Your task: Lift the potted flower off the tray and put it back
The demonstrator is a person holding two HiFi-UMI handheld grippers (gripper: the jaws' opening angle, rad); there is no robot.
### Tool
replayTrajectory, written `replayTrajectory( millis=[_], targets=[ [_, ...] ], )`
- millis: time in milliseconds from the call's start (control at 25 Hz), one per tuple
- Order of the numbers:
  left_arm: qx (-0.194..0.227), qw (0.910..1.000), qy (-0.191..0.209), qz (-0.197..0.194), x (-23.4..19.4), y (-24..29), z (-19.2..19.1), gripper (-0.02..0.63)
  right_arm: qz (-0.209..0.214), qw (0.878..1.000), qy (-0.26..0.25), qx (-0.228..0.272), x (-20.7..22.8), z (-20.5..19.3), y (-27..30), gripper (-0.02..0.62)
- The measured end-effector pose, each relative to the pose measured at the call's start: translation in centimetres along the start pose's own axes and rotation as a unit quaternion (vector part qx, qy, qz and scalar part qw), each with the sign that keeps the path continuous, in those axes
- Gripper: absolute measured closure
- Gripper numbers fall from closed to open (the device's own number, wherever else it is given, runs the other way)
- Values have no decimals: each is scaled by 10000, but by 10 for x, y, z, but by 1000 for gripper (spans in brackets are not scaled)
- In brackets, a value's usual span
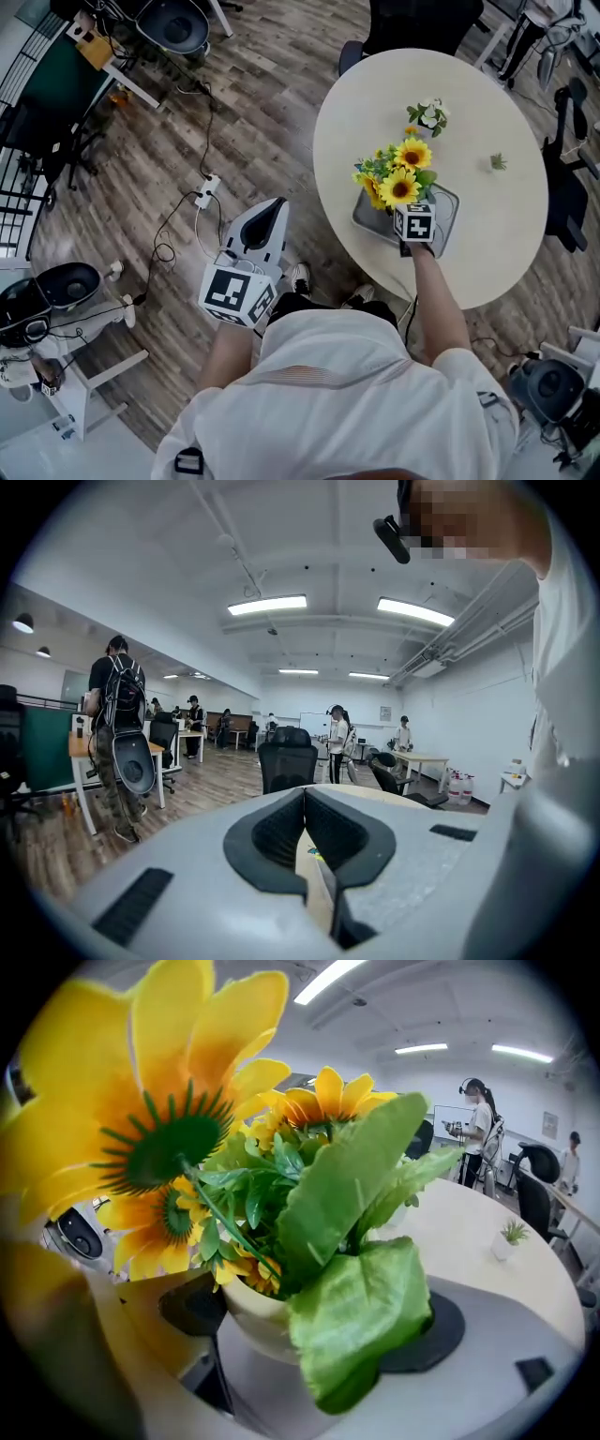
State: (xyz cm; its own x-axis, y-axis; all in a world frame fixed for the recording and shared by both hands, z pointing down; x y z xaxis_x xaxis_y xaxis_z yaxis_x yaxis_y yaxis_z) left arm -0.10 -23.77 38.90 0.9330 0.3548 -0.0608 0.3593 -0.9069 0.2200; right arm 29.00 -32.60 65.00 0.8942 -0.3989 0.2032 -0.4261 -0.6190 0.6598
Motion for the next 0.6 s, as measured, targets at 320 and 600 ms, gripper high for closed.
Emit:
replayTrajectory(
  millis=[320,600],
  targets=[
    [-43,9998,-40,172,-10,-3,-7,600,8,9995,-83,-317,2,-17,38,117],
    [-84,9998,-27,171,-12,3,-6,600,48,9991,-136,-407,5,-25,49,117]
  ],
)
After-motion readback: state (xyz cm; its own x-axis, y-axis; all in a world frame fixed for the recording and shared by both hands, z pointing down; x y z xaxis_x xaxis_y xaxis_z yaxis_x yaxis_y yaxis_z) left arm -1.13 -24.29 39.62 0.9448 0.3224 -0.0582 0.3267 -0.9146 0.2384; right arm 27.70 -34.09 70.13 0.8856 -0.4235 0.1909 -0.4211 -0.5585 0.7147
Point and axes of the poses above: the fingertips, and each gripper's own axes: y forward along the fingers, x to its right, z out of its top, the point moved 4 cm from there along -y, backward along the fingers, and after that the axes turned 13 degrees about z, right-handed, at the moved point
